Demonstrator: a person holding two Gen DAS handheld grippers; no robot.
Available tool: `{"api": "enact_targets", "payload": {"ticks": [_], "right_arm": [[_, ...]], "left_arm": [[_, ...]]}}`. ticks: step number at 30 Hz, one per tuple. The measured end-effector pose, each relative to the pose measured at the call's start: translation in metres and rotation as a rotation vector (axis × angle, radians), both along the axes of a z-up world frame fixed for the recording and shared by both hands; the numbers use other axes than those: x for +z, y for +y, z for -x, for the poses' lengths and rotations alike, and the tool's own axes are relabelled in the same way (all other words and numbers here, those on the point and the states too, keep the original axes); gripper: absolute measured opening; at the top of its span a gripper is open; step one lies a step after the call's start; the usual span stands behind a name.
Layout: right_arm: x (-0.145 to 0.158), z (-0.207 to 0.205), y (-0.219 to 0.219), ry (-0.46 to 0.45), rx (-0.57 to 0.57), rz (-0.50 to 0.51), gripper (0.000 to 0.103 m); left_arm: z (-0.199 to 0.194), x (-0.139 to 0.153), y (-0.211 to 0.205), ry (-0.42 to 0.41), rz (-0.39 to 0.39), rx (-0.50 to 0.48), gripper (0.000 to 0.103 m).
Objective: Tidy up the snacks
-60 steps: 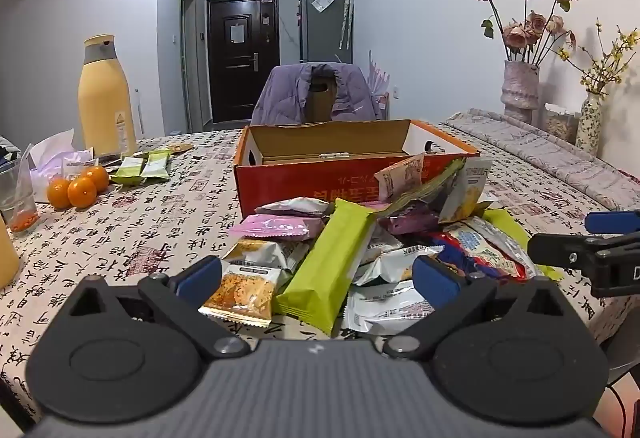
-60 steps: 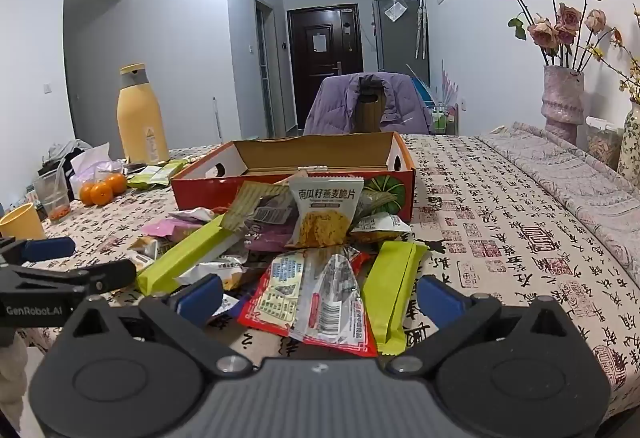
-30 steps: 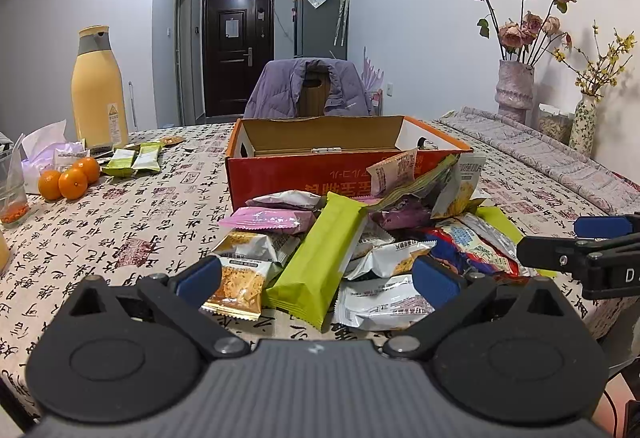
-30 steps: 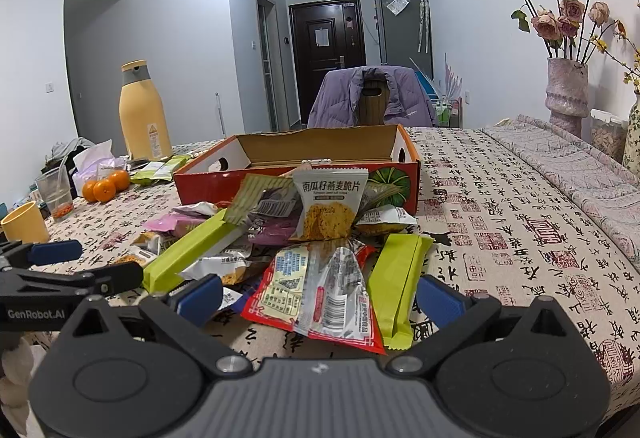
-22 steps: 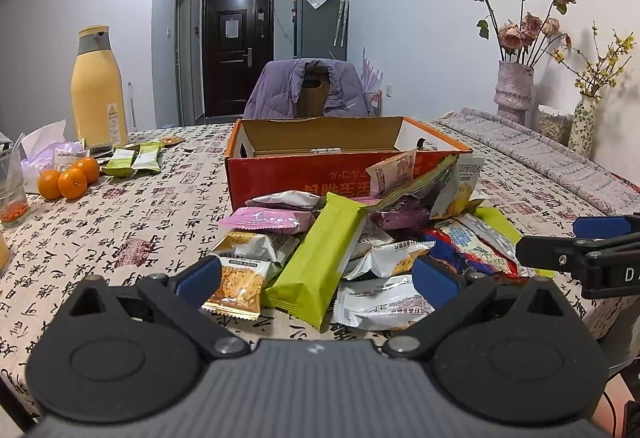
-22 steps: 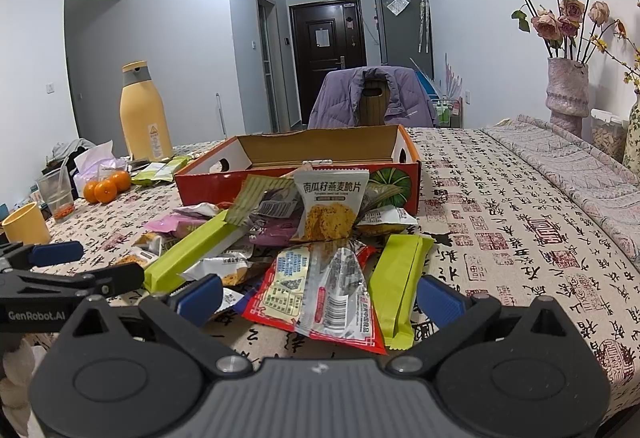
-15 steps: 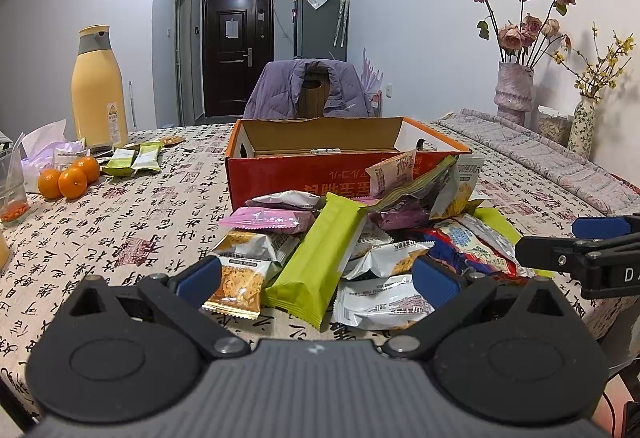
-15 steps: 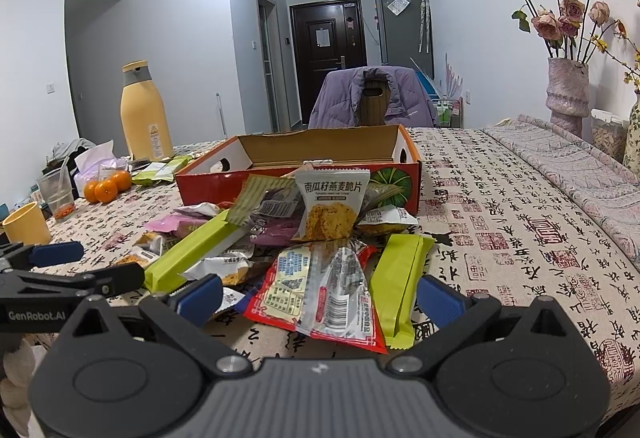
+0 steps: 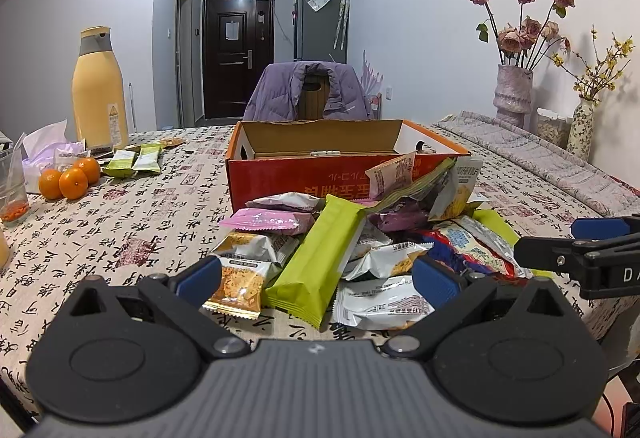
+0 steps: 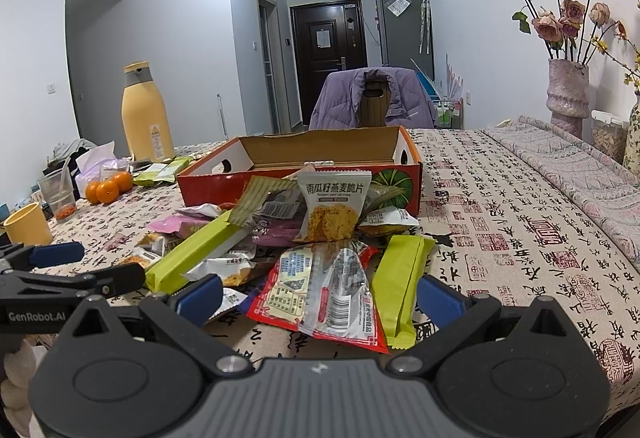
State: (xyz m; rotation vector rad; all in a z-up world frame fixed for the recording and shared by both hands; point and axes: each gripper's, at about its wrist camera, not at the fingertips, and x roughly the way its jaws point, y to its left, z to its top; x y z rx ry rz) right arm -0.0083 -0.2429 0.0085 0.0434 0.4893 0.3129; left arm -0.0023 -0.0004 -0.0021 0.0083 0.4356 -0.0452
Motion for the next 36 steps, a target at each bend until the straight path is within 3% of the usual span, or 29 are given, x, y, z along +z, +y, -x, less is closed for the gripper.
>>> {"api": "enact_targets", "payload": {"ticks": [36], "right_arm": [[0.001,-0.0037,0.0069,0.011,0.006,0.003,0.103]], "left_arm": [[-0.0032,-0.0006,0.0016,0.008,0.006,-0.001,0.103]]}}
